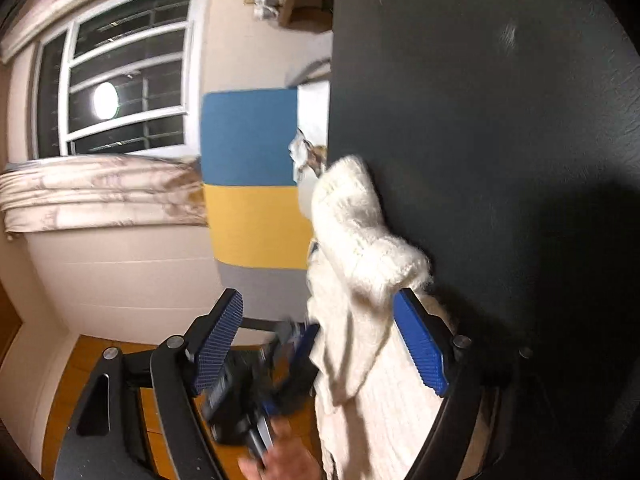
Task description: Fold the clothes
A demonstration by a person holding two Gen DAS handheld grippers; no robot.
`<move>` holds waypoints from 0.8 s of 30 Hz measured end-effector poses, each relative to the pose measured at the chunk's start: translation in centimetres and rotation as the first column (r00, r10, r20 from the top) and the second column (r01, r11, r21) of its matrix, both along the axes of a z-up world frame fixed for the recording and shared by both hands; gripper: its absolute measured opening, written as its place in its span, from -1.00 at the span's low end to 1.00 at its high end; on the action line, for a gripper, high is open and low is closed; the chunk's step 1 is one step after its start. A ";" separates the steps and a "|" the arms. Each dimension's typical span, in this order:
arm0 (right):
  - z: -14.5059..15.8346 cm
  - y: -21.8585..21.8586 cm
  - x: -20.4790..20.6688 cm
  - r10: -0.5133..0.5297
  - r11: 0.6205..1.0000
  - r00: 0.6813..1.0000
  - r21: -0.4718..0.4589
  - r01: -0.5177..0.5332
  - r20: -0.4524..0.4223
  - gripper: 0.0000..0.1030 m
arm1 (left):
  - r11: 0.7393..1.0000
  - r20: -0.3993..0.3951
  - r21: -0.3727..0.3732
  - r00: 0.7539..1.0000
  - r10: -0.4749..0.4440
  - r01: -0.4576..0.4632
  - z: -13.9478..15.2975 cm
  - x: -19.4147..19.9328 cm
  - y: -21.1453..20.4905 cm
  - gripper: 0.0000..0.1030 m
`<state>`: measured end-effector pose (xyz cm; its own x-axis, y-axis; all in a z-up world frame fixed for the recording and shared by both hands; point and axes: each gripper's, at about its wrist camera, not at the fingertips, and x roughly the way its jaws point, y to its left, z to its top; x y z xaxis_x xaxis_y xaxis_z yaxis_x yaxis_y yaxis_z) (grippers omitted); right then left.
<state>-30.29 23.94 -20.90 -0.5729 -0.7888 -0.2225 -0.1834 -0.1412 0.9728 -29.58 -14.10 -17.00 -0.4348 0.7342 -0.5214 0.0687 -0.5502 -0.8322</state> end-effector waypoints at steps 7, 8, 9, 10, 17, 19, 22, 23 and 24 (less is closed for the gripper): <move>-2.0 -1.2 -1.2 -0.031 0.995 0.995 -0.087 0.039 0.094 0.66 | 0.980 0.132 0.138 0.983 0.126 -0.144 -3.7 2.3 2.5 -0.56; -2.3 -1.3 -1.1 -0.040 0.994 0.993 -0.097 0.050 0.108 0.66 | 0.973 0.156 0.164 0.978 0.135 -0.161 -4.3 2.5 3.0 -0.55; -2.4 -1.2 -1.0 -0.062 0.993 0.991 -0.094 0.073 0.115 0.66 | 0.969 0.173 0.177 0.975 0.139 -0.170 -4.7 2.6 3.6 -0.55; -2.3 -1.3 -1.1 -0.069 0.993 0.992 -0.089 0.078 0.104 0.66 | 0.967 0.178 0.174 0.972 0.156 -0.187 -4.9 2.5 3.7 -0.55; -0.5 -1.9 -2.2 -0.036 0.995 0.998 0.094 0.040 -0.047 -0.04 | 0.932 0.191 0.185 0.941 0.278 -0.313 -5.9 1.0 2.8 -0.48; -0.4 -2.1 -2.2 -0.011 0.992 0.998 0.125 0.019 -0.064 -0.81 | 0.931 0.173 0.171 0.940 0.294 -0.322 -5.6 0.7 2.6 -0.47; 0.0 -2.3 -1.7 0.021 0.985 0.995 0.174 -0.003 -0.102 -0.81 | 0.917 0.154 0.172 0.929 0.336 -0.360 -5.6 0.2 2.3 -0.52; 0.1 -2.3 -1.4 0.031 0.983 0.993 0.184 -0.010 -0.112 -0.81 | 0.919 0.144 0.162 0.930 0.339 -0.360 -5.6 0.2 2.2 -0.57; 0.3 -2.3 -1.1 0.040 0.980 0.992 0.196 -0.016 -0.120 -0.81 | 0.924 0.123 0.150 0.934 0.335 -0.351 -5.3 0.1 2.3 -0.75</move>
